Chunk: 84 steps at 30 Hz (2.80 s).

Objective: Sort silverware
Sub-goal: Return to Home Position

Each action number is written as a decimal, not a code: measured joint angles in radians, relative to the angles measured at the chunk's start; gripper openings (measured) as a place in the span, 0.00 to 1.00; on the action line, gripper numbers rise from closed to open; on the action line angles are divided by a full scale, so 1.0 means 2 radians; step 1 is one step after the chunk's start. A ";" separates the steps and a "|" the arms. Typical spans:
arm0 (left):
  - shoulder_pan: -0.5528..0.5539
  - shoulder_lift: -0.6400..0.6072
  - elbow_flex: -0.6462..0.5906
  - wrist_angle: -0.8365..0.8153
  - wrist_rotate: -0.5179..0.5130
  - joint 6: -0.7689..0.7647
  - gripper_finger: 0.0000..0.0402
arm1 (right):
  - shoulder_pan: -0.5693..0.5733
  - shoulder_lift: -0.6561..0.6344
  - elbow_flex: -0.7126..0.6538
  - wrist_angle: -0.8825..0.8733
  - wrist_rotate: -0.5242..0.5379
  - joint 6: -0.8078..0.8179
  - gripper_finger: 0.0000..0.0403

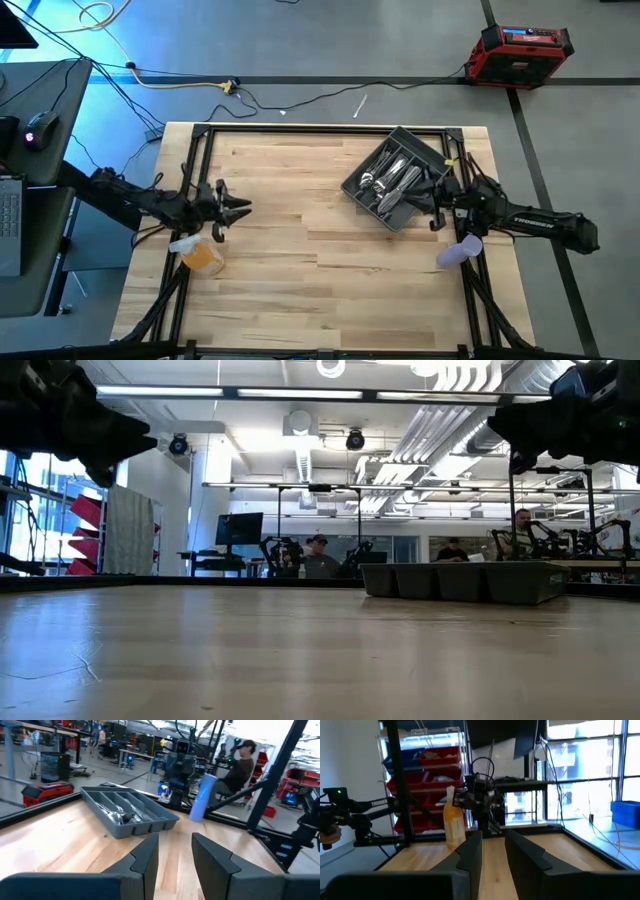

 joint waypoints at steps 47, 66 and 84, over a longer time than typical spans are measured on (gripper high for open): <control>0.201 -0.037 0.001 -0.006 -0.014 -0.004 0.24 | 0.113 -0.135 0.000 -0.166 0.001 0.000 0.18; 0.201 -0.034 0.001 -0.006 -0.014 -0.004 0.24 | 0.112 -0.133 -0.001 -0.177 0.002 -0.032 0.18; 0.200 -0.028 0.001 -0.029 0.214 0.079 0.24 | 0.113 -0.133 -0.001 -0.173 -0.047 -0.008 0.18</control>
